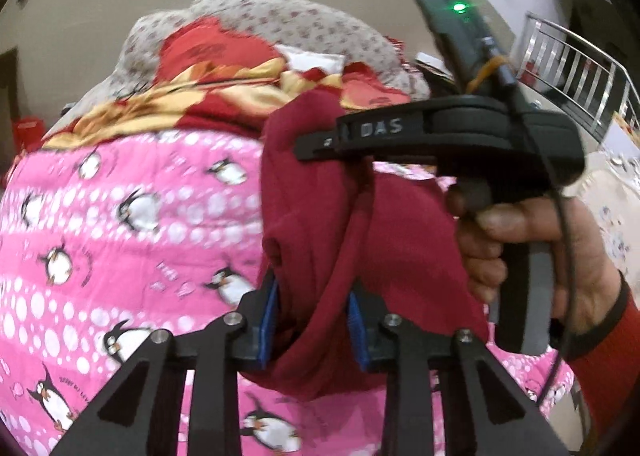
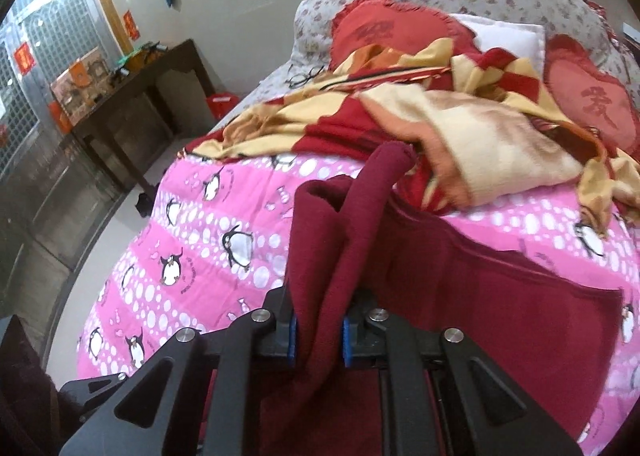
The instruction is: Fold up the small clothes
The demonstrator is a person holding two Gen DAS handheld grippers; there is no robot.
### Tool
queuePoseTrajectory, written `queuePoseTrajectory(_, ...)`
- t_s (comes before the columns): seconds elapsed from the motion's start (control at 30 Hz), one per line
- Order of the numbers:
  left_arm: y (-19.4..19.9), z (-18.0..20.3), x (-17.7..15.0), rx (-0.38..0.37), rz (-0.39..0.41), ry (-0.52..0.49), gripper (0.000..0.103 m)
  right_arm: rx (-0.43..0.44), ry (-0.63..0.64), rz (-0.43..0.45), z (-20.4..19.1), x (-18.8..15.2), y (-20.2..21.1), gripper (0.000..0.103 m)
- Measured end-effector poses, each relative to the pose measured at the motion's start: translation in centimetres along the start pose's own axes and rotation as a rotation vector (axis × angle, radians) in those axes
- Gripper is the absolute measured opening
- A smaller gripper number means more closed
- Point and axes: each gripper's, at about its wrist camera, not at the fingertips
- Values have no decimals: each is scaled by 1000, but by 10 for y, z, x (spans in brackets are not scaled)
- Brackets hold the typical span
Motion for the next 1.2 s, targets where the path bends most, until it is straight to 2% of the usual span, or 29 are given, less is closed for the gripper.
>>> queuePoseTrajectory(0.17, -7, 36, 13, -77, 0, -28, 28, -22, -11, 38, 26, 1, 34, 25)
queuePoseTrajectory(0.33, -23, 77, 19, -156, -23, -49, 28, -81, -12, 63, 58, -8, 68, 24)
queuePoseTrajectory(0.47, -42, 108, 19, -188, -53, -81, 27, -127, -16, 63, 88, -20, 85, 24)
queuePoseTrajectory(0.6, -67, 139, 10, -199, -105, -115, 27, -143, -53, 52, 118, -33, 89, 24)
queuePoseTrajectory(0.83, -105, 165, -11, -201, -199, -149, 29, -182, -114, 18, 162, -62, 74, 24)
queuePoseTrajectory(0.9, -107, 166, -15, -219, -244, -150, 33, -196, -129, -3, 174, -72, 63, 24)
queuePoseTrajectory(0.93, -105, 164, -17, -229, -255, -149, 35, -194, -143, -5, 179, -76, 61, 28)
queuePoseTrajectory(0.97, -99, 162, -18, -237, -256, -154, 39, -187, -175, 11, 187, -81, 63, 39)
queuePoseTrajectory(1.0, -91, 160, -18, -238, -249, -166, 45, -190, -200, 25, 192, -84, 67, 43)
queuePoseTrajectory(1.03, -83, 156, -18, -230, -231, -183, 48, -193, -229, 39, 197, -86, 73, 43)
queuePoseTrajectory(1.1, -64, 148, -18, -187, -181, -220, 59, -167, -287, 68, 203, -93, 94, 44)
queuePoseTrajectory(1.2, -50, 130, -17, -107, -139, -260, 62, -139, -258, 96, 191, -104, 120, 45)
Point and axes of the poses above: each gripper's, at about its wrist camera, not at the fingertips, and y roughly against the way its jaws point, z to its right, x to its top, and after that the axes turned 3 degrees about -y, right-handed
